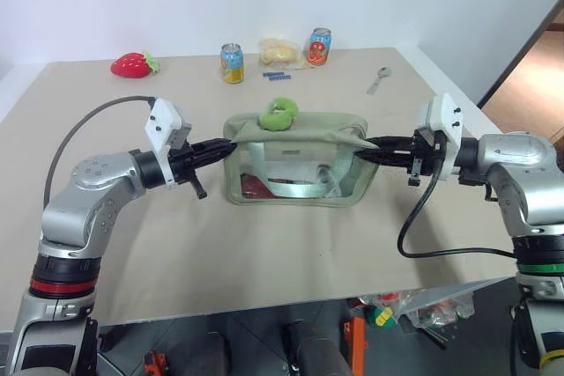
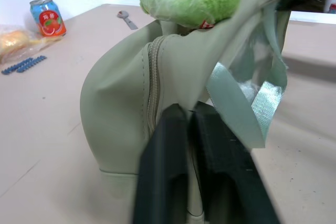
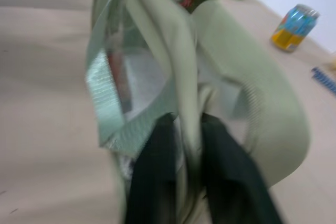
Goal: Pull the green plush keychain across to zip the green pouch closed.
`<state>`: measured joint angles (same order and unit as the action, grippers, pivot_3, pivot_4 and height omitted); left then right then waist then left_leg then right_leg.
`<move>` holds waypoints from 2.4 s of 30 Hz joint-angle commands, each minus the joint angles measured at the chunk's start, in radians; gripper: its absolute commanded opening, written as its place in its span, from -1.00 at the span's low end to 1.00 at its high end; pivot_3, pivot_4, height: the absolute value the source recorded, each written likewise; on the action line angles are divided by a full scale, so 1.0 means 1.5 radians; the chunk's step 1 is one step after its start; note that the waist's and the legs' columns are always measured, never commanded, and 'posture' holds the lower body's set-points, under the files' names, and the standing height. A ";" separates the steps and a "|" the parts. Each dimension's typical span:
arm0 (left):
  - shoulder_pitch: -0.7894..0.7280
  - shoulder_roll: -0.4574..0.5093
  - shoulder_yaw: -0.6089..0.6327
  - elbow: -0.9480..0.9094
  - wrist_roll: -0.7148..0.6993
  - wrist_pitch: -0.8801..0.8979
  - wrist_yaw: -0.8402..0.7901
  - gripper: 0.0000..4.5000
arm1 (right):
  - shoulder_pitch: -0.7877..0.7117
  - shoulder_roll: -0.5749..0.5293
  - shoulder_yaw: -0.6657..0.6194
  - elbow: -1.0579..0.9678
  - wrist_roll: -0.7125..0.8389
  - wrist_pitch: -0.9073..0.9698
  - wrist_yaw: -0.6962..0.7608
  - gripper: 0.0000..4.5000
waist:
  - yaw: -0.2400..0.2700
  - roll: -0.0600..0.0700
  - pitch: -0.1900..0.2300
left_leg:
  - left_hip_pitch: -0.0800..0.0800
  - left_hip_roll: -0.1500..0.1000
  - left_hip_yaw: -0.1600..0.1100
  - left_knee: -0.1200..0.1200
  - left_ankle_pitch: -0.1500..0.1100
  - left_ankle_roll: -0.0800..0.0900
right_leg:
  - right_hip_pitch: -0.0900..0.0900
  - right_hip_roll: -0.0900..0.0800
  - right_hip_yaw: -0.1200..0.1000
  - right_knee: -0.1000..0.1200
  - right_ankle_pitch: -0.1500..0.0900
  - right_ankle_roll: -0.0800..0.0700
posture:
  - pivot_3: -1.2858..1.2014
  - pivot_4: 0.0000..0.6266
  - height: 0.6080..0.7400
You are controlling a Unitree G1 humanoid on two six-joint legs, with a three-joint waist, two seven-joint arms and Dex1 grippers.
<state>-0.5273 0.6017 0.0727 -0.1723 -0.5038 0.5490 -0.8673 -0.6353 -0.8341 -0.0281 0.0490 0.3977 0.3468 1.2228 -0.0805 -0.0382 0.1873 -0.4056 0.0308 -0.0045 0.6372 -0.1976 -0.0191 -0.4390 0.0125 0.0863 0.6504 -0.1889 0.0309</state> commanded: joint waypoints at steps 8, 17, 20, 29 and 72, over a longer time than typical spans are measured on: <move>-0.015 0.005 -0.008 -0.007 -0.004 -0.004 -0.012 -1.00 | -0.121 -0.005 -0.051 -0.097 0.107 0.141 -0.041 0.97 | 0.000 0.000 0.000 | 0.000 0.000 0.001 0.000 0.000 0.000 | 0.000 0.000 0.001 0.000 0.000 0.000 | 0.03 -0.52 1.00; -0.016 -0.004 -0.017 -0.011 -0.011 0.006 -0.007 -1.00 | -0.243 0.153 0.060 -0.004 -0.002 0.014 -0.105 0.99 | 0.004 -0.001 0.000 | -0.001 0.000 -0.001 0.000 0.000 0.000 | 0.000 -0.001 -0.001 -0.001 0.000 0.000 | 0.03 -0.52 1.00; -0.017 -0.008 -0.020 -0.011 -0.011 0.007 -0.001 -1.00 | -0.255 0.185 0.083 0.039 -0.026 -0.014 -0.103 0.99 | 0.004 -0.001 0.000 | -0.002 -0.001 0.000 0.000 0.000 0.000 | 0.000 -0.001 -0.001 -0.001 0.001 0.002 | 0.03 -0.52 1.00; -0.018 -0.013 -0.029 -0.008 0.004 -0.001 0.012 -1.00 | -0.258 0.228 0.109 0.098 -0.048 -0.025 -0.080 0.99 | 0.006 -0.001 0.000 | -0.002 -0.001 -0.001 0.000 0.000 0.000 | 0.000 -0.001 -0.001 -0.001 0.001 0.002 | 0.03 -0.52 1.00; -0.034 -0.060 -0.013 -0.009 0.022 -0.003 0.107 -1.00 | -0.221 0.184 0.021 -0.007 -0.043 -0.011 -0.121 -0.97 | 0.007 -0.001 0.000 | -0.002 -0.001 -0.001 0.000 0.000 0.000 | 0.000 -0.001 -0.001 -0.001 0.001 0.003 | 0.03 -0.52 1.00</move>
<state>-0.5531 0.5170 0.0369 -0.1737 -0.4752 0.5489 -0.7279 -0.9699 -0.5434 0.0371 0.0825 0.3121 0.3252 1.0538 -0.0707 -0.0392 0.1866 -0.4080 0.0296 -0.0068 0.6366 -0.1977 -0.0192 -0.4387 0.0107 0.0842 0.6488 -0.1875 0.0347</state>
